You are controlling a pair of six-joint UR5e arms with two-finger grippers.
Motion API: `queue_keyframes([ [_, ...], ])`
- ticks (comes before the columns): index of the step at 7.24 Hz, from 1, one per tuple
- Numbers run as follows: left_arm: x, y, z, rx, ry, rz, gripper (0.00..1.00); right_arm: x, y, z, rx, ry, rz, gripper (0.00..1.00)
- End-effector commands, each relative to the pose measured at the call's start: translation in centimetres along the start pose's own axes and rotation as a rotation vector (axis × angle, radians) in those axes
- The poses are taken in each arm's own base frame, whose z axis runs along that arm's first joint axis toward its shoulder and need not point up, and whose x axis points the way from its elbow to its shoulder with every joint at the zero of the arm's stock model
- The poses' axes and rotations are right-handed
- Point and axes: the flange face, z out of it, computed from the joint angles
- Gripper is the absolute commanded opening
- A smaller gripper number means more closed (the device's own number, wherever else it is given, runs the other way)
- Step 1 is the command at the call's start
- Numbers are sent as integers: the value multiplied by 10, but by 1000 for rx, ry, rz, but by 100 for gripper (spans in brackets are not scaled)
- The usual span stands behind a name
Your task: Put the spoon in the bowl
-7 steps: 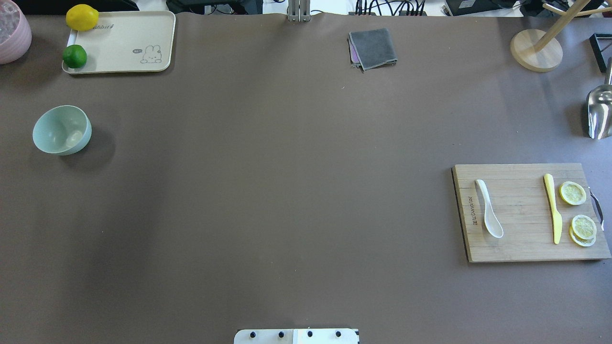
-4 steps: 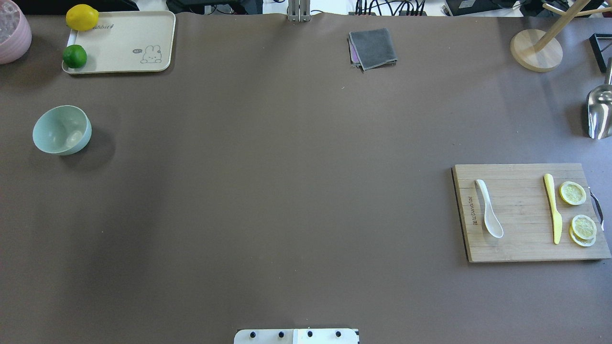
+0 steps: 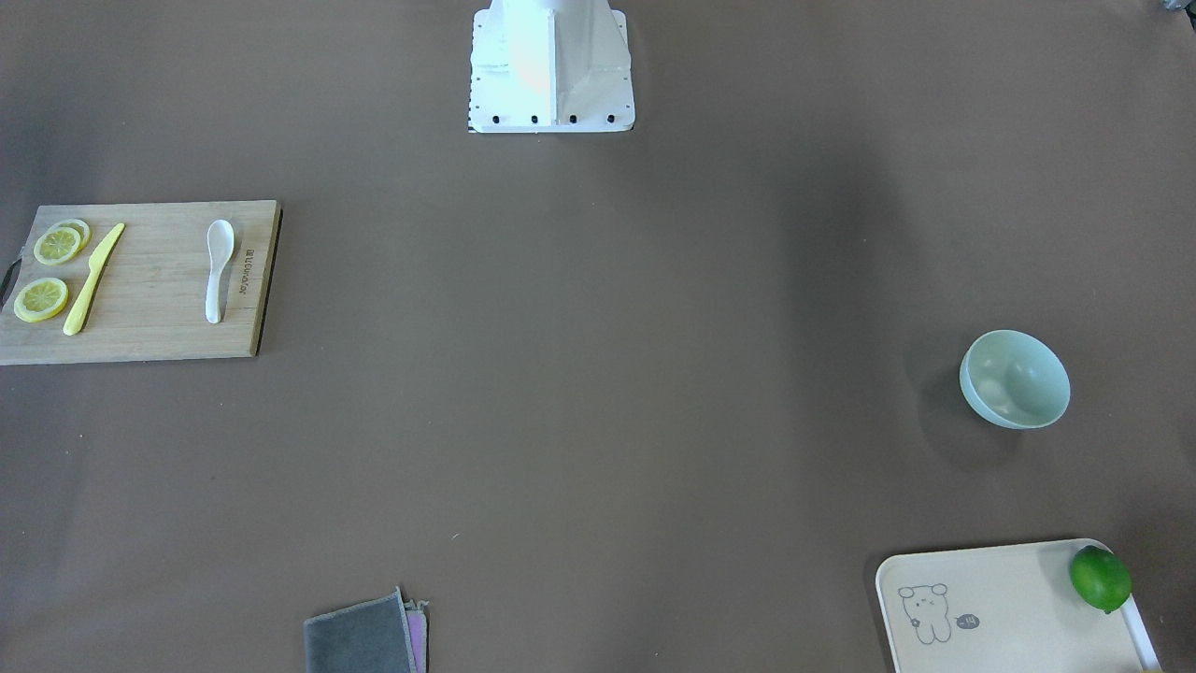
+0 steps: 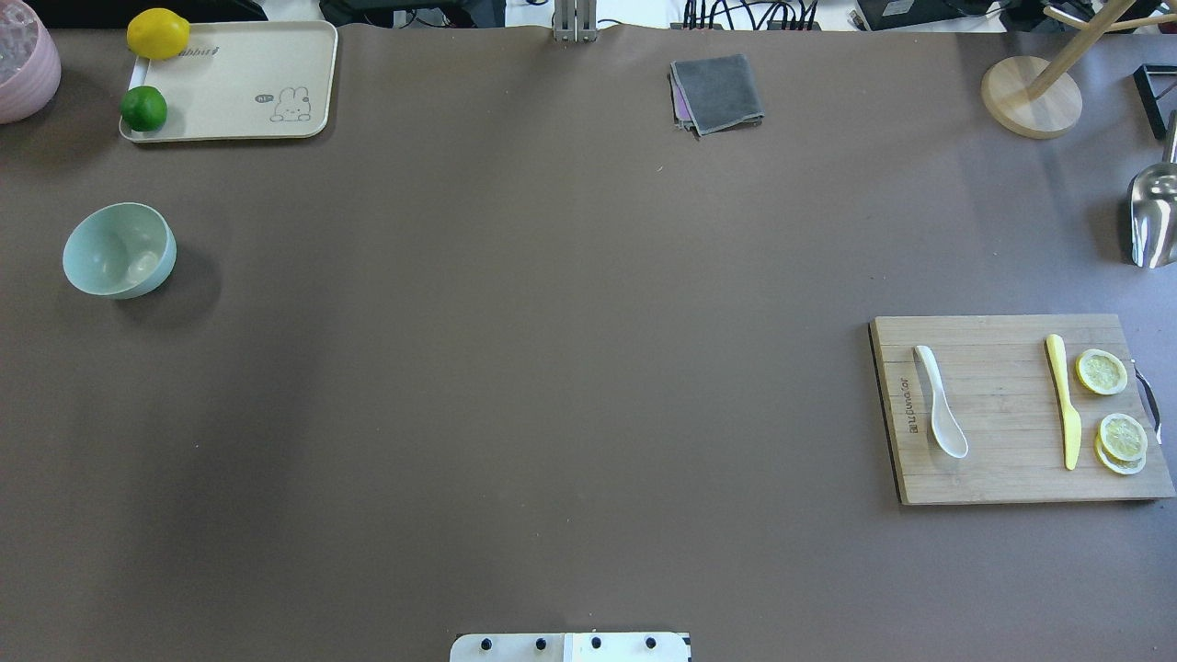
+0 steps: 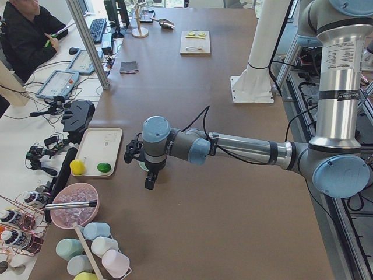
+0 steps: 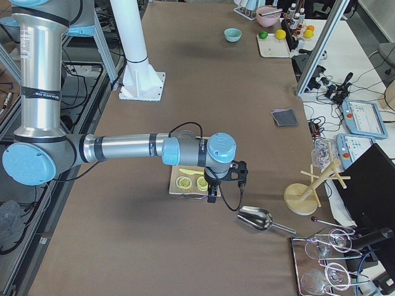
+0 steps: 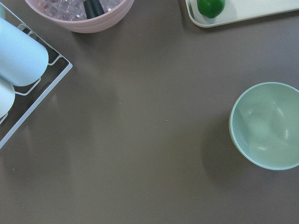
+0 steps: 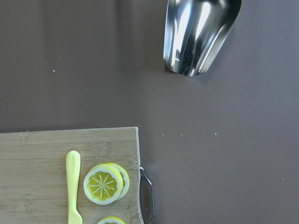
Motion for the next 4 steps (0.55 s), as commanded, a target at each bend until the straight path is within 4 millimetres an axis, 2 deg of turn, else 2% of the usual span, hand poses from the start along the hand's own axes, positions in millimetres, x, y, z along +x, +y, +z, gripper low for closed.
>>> queue_keyframes([
  [1, 36, -24, 14, -15, 21, 75, 98, -1, 1, -1, 1, 0, -1, 100],
  [2, 57, -39, 28, -19, 34, 130, 98, -1, 1, -2, 4, 4, -4, 100],
  [3, 58, -48, 46, 16, 46, 187, 98, -1, 2, -2, 4, 7, -4, 100],
  [4, 44, -56, 66, 63, 59, 170, 98, 0, 2, -1, 3, 7, -3, 100],
])
